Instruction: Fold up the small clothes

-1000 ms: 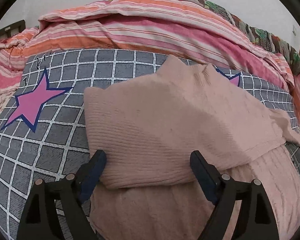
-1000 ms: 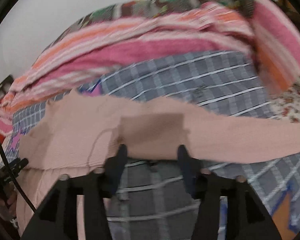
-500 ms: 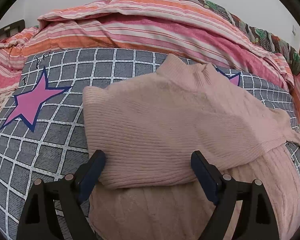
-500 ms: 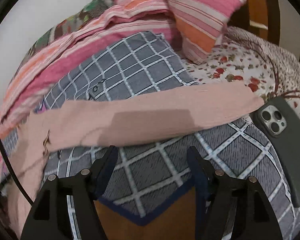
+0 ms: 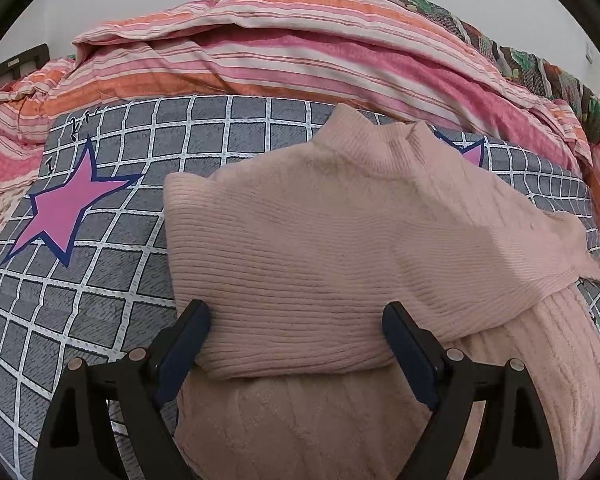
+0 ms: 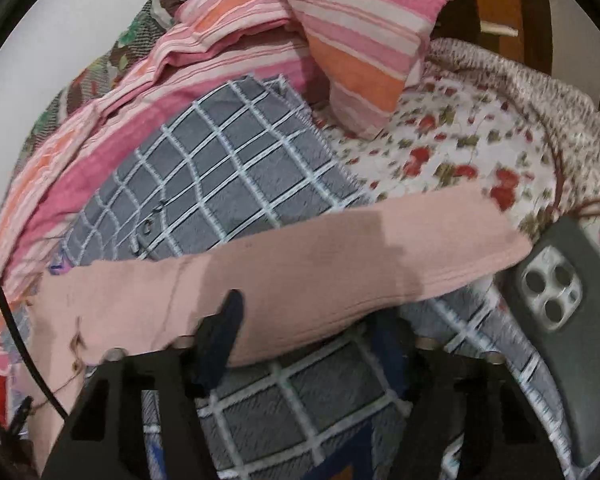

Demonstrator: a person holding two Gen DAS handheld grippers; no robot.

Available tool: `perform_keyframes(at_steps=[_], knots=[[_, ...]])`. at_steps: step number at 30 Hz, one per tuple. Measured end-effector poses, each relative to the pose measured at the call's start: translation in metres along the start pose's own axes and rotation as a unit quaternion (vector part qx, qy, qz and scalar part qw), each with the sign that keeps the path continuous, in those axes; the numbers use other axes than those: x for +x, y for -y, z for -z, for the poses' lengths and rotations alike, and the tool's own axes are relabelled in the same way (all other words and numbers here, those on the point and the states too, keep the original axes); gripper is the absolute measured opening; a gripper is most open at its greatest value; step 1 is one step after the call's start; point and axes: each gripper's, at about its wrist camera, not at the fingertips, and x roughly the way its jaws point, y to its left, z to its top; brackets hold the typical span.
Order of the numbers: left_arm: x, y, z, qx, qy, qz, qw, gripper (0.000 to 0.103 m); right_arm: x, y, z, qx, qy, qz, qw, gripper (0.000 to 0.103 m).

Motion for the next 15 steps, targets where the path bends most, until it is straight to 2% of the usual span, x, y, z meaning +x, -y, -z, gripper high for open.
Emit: perform_keyframes(at_steps=[1, 2, 4, 7, 11, 13, 15], knots=[[0.0, -0.001, 0.0, -0.002, 0.001, 0.002, 1.0, 0.088, 0.001, -0.001, -0.003, -0.008, 0.002, 0.012, 1.0, 0.017], [-0.001, -0.001, 0.0, -0.004, 0.001, 0.004, 1.0, 0.088, 0.003, -0.004, -0.006, -0.02, 0.002, 0.02, 1.0, 0.008], [-0.002, -0.003, 0.0, -0.009, 0.003, 0.01, 0.9999, 0.088, -0.001, -0.01, -0.009, -0.039, 0.016, 0.026, 0.999, 0.006], [-0.009, -0.011, 0.0, -0.03, 0.015, 0.025, 0.9991, 0.088, -0.023, -0.032, -0.009, -0.083, 0.063, 0.054, 0.993, 0.006], [-0.026, -0.039, 0.003, -0.104, 0.046, 0.032, 0.993, 0.088, -0.058, -0.072, -0.009, -0.13, 0.116, 0.063, 0.983, 0.006], [-0.032, -0.052, 0.005, -0.131, 0.048, 0.022, 0.99, 0.088, -0.071, -0.094, -0.008, -0.152, 0.134, 0.067, 0.977, 0.006], [-0.038, -0.058, 0.007, -0.134, 0.049, -0.002, 0.9898, 0.088, -0.083, -0.12, -0.006, -0.174, 0.151, 0.066, 0.971, 0.006]])
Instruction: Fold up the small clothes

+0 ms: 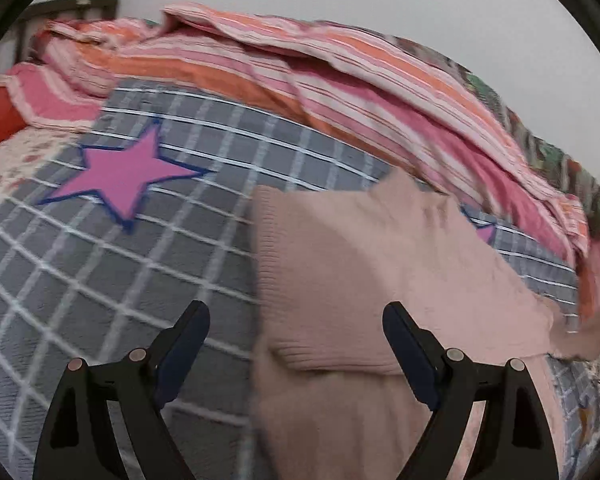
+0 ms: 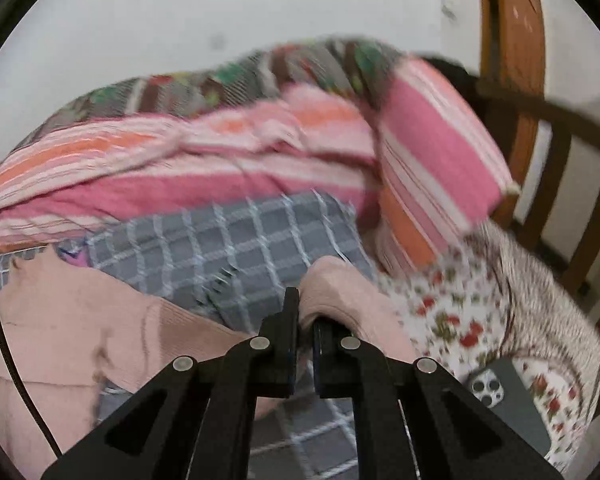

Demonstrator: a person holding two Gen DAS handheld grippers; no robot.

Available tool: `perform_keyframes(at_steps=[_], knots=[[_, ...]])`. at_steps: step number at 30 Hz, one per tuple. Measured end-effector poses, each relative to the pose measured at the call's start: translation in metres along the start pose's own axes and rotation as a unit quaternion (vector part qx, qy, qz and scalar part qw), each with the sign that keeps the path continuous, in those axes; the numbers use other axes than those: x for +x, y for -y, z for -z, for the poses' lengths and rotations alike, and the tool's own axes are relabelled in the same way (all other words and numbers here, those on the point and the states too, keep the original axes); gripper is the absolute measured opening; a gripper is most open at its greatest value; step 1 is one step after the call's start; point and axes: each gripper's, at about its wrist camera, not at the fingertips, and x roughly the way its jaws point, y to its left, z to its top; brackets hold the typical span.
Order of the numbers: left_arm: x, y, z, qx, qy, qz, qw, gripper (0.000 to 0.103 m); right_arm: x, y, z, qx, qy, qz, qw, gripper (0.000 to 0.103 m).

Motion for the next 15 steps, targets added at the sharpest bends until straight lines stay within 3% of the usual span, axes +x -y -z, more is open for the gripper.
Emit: perform_keyframes(at_steps=[5, 15], knots=[[-0.02, -0.013, 0.002, 0.024, 0.03, -0.082, 0.9959, 0.088, -0.028, -0.078, -0.017, -0.051, 0.024, -0.036, 0.998, 0.006], [-0.047, -0.065, -0.002, 0.018, 0.059, -0.118, 0.9911, 0.088, -0.062, -0.257, -0.014, -0.133, 0.037, -0.144, 0.98, 0.006]])
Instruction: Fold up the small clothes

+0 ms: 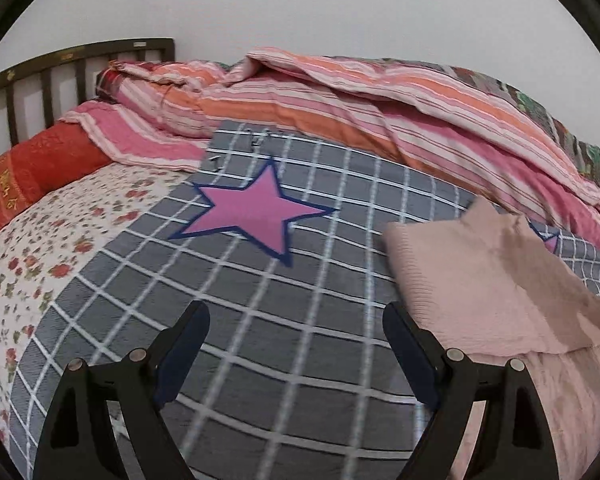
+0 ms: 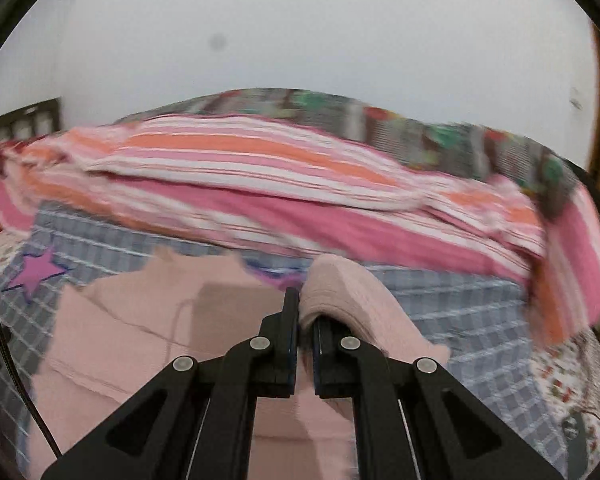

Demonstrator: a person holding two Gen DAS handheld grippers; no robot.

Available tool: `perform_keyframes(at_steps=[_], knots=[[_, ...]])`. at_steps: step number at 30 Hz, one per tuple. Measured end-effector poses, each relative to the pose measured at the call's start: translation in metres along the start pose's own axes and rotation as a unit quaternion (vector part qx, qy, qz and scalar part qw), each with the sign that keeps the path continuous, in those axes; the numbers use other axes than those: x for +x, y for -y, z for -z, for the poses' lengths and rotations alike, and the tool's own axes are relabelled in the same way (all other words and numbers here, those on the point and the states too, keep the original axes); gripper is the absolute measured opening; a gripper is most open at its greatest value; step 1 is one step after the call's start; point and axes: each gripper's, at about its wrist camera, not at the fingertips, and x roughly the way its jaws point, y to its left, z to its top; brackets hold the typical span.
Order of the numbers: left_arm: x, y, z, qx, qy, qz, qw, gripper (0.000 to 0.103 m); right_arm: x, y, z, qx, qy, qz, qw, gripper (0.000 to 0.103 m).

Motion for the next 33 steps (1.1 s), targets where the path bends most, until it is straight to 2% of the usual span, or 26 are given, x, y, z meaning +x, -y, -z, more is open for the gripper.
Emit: perform_keyframes(at_steps=[4, 9, 11, 12, 13, 14, 16, 18, 21, 26, 29, 33], knots=[[0.002, -0.012, 0.0, -0.009, -0.004, -0.001, 1.0, 0.088, 0.019, -0.071, -0.001, -0.02, -0.016, -0.069, 0.997, 0.006], [-0.002, -0.013, 0.001, -0.002, 0.006, -0.006, 1.0, 0.088, 0.052, -0.139, 0.026, -0.036, -0.077, -0.139, 0.987, 0.007], [-0.001, -0.011, 0.001, 0.001, 0.006, -0.004, 1.0, 0.088, 0.062, -0.154, 0.038, -0.043, -0.101, -0.155, 0.982, 0.017], [0.0, -0.009, 0.001, 0.004, 0.004, -0.003, 1.0, 0.088, 0.066, -0.157, 0.043, -0.043, -0.113, -0.167, 0.979, 0.026], [0.0, -0.008, 0.001, 0.006, 0.003, -0.002, 1.0, 0.088, 0.069, -0.159, 0.047, -0.043, -0.127, -0.187, 0.973, 0.042], [0.001, -0.006, 0.002, 0.01, 0.002, -0.002, 0.9999, 0.088, 0.069, -0.159, 0.05, -0.04, -0.138, -0.21, 0.967, 0.048], [0.002, -0.002, 0.002, 0.014, 0.0, 0.003, 0.9999, 0.088, 0.06, -0.153, 0.054, -0.033, -0.136, -0.235, 0.962, 0.049], [0.002, 0.001, 0.002, 0.011, -0.005, 0.018, 0.9998, 0.088, 0.046, -0.142, 0.055, -0.034, -0.127, -0.243, 0.961, 0.056], [0.002, 0.01, 0.001, 0.006, -0.012, 0.051, 0.9986, 0.088, 0.022, -0.107, 0.057, -0.024, -0.094, -0.232, 0.968, 0.063], [-0.005, 0.049, 0.0, 0.034, -0.011, 0.095, 0.9949, 0.088, 0.008, -0.034, 0.068, -0.006, -0.066, -0.158, 0.985, 0.063], [-0.009, 0.079, 0.002, 0.059, -0.007, 0.124, 0.9905, 0.088, 0.013, 0.01, 0.079, 0.025, -0.069, -0.111, 0.991, 0.063], [-0.012, 0.12, 0.006, 0.105, -0.009, 0.142, 0.9842, 0.088, 0.027, 0.052, 0.094, 0.067, -0.098, -0.076, 0.99, 0.063]])
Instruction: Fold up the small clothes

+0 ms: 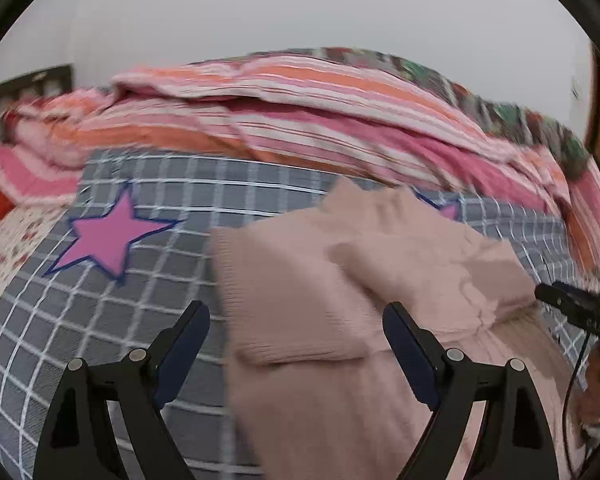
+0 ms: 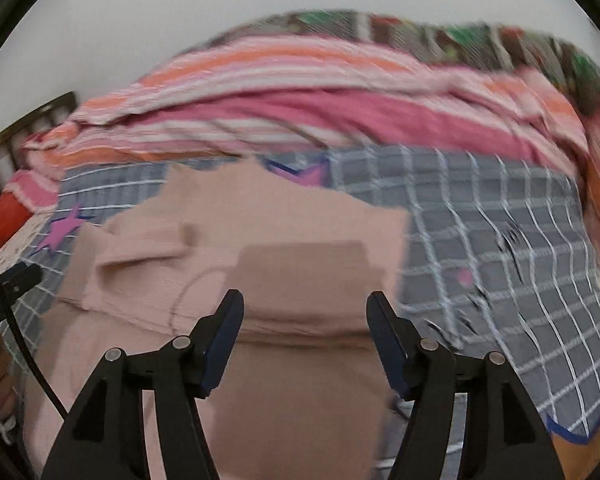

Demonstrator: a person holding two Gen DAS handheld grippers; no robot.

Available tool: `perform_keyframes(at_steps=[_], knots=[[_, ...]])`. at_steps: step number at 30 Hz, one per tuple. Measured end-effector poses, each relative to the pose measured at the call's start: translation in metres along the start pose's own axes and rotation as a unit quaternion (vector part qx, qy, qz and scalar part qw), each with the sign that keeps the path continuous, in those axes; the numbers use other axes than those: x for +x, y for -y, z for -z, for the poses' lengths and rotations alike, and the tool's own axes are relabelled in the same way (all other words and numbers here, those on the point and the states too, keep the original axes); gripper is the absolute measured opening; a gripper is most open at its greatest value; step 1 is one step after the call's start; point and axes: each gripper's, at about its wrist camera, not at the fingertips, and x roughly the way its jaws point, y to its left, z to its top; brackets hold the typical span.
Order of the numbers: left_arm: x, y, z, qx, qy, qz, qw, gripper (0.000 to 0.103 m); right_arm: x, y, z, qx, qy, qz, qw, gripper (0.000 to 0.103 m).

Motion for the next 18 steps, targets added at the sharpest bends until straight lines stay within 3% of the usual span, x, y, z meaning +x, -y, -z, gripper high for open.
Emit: perform_keyframes(at_steps=[5, 11, 18], knots=[[0.024, 0.039, -0.007, 0.02, -0.037, 0.022, 0.9989, 0.088, 0.005, 0.034, 0.009, 0.028, -0.018, 0.02, 0.999, 0.063], [0.064, 0.065, -0.014, 0.026, -0.07, -0.034, 0.9966, 0.088, 0.017, 0.051, 0.018, 0.037, -0.048, 0.019, 0.998, 0.063], [0.079, 0.054, -0.01, 0.006, -0.088, -0.049, 0.9949, 0.088, 0.027, 0.05, 0.022, 0.036, -0.061, 0.027, 0.997, 0.063]])
